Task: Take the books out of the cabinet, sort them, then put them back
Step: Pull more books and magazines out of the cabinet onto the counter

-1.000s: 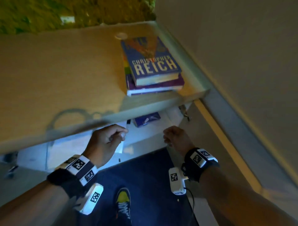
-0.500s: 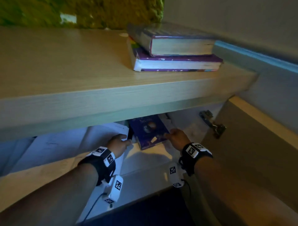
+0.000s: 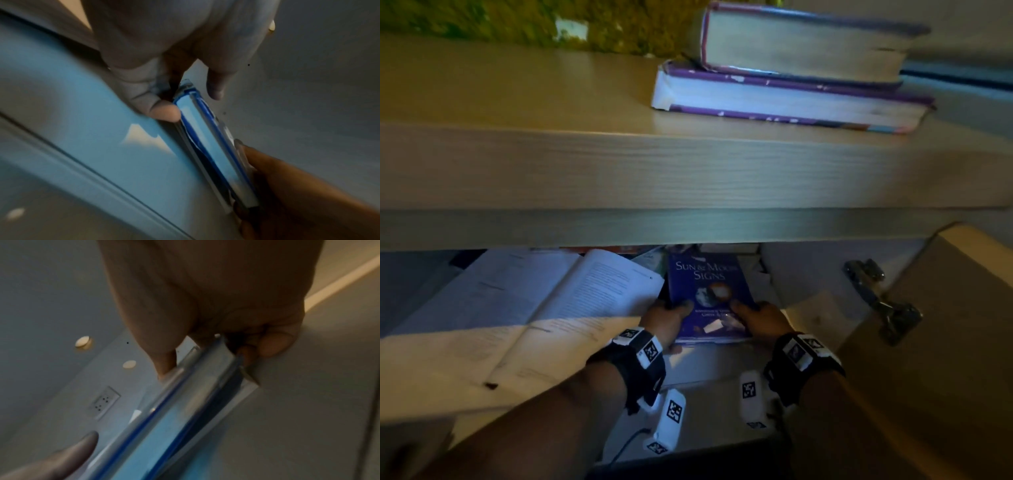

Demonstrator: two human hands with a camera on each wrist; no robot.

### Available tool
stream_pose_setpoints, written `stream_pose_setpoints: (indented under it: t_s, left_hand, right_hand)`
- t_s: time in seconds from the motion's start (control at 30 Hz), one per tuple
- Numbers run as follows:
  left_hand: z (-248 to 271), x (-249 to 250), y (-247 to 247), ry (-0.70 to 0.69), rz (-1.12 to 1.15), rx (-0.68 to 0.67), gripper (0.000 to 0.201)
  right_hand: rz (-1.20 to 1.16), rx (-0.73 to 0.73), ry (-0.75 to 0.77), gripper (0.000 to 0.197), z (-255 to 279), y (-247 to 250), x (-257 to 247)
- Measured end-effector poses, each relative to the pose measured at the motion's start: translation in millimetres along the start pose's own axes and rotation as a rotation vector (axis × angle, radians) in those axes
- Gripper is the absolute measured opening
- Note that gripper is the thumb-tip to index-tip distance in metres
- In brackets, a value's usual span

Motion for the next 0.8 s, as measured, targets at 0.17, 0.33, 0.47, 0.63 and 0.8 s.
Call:
stream_pose_setpoints:
  t_s: [0.17,0.33,0.47,0.63,0.8]
  left_hand:
    - [32.3,-6.0,7.9,0.018,0.055,-0.033,0.027]
    - [49.5,-7.4,35.4,-0.012,0.098,0.024,0.03]
    - [77.2,2.3,53.8,-0.113,0.133,0.051,0.026]
    - [138.6,23.8,91.5,-0.242,0.143,0.039,0.036]
    - [208.2,46.3,109.7,-0.402,0.164,0.017,0.023]
  right_hand:
    - [-0.121,-0.08,-0.057,0.059,10.0,-5.9,9.9]
    - [-0.306,-0.204,0.075,0.031,40.0,-36.8,15.5]
    - [-0.429,-0.146,0.214,0.015,69.6,-51.9,7.7]
    - [-0.49,-0.183,0.311,0.036,131.2,-63.4,-2.3]
    - [-0.419,-0.201,0.298,0.021,205.2,-43.6,-5.8]
Point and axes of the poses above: each hand's wrist, its own z-axis away from the middle knuckle, its own y-axis out of the back of the hand, x = y × z, the point moved 2 cm from there along -z, towards the middle knuckle, and after that the axes turned 14 degrees about -y, right-handed, at the moved point
